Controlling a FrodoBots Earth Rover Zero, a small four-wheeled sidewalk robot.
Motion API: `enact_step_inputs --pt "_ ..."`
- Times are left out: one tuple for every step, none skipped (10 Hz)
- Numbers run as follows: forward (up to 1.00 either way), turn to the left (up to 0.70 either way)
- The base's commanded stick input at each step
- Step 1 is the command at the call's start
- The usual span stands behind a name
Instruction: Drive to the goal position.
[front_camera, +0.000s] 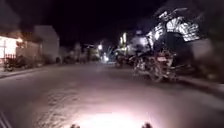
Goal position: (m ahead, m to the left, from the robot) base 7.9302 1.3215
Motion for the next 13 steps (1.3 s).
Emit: enact_step_inputs --pt "0.85 0.00" --pt "0.85 0.00" --pt "0.85 0.00" --pt "0.85 0.00" --pt "0.85 0.00" --pt "0.85 0.00" --pt "0.85 0.00" --pt "0.85 0.00" --pt "0.85 0.00" --pt "0.85 0.00" --pt "0.85 0.00" --pt "0.85 0.00" --pt "0.85 0.00"
